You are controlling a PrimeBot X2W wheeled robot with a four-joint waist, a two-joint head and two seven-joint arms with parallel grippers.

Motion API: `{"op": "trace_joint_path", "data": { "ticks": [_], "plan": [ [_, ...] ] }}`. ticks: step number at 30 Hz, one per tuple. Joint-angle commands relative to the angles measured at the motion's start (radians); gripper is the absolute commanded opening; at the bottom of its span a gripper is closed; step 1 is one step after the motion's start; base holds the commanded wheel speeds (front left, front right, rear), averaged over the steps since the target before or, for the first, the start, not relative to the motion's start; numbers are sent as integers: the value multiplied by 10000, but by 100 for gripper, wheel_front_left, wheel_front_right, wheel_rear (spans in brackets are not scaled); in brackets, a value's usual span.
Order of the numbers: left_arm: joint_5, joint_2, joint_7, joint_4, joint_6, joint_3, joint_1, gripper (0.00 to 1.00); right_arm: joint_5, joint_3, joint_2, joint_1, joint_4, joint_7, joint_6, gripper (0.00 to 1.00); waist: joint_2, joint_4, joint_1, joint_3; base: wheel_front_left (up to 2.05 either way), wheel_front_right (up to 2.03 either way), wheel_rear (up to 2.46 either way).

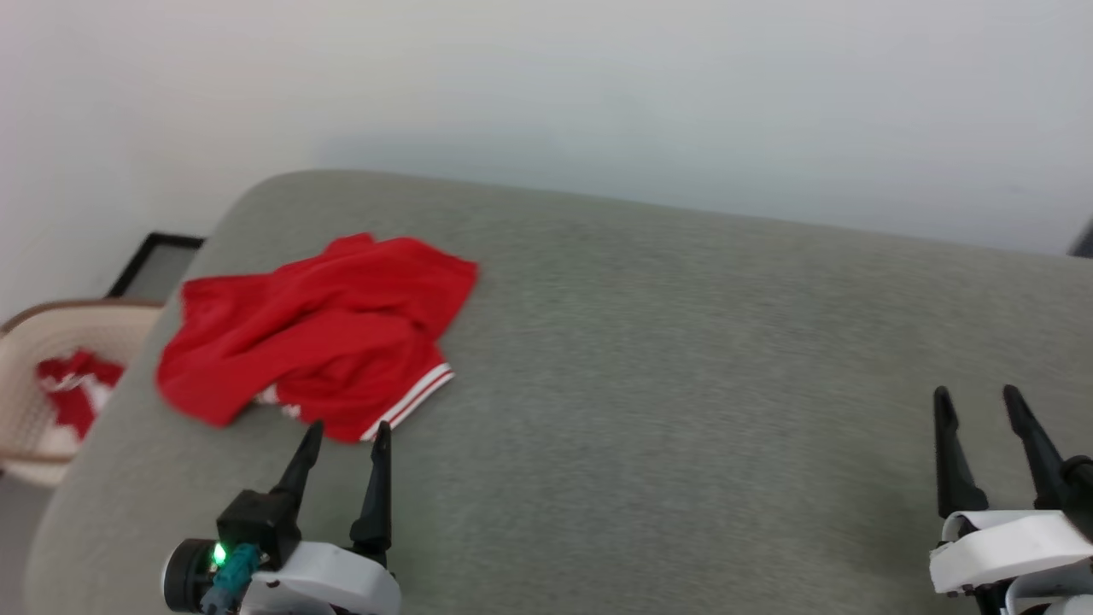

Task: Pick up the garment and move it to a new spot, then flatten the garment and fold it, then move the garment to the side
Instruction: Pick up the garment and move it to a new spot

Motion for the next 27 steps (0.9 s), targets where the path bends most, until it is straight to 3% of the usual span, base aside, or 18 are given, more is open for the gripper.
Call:
{"op": "trace_joint_path", "data": {
  "ticks": [1, 12, 27],
  "plan": [
    [-12, -25, -5, 44, -17, 37, -17, 100, -44, 115, -75, 47, -13, -51, -10, 100, 0, 924, 0, 93, 0, 0, 0],
    [-180, -169, -5, -138, 207, 197, 302, 100, 22, 991, -295, -227, 74, -51, -10, 100, 0, 3315, 0, 290, 0, 0, 0],
    [-1648, -180, -5, -1614, 1483, 405, 1353, 100, 671, 4063, -520, -2258, 1108, -49, -12, 100, 0, 3708, 0, 1076, -1, -1, -1]
  ]
}}
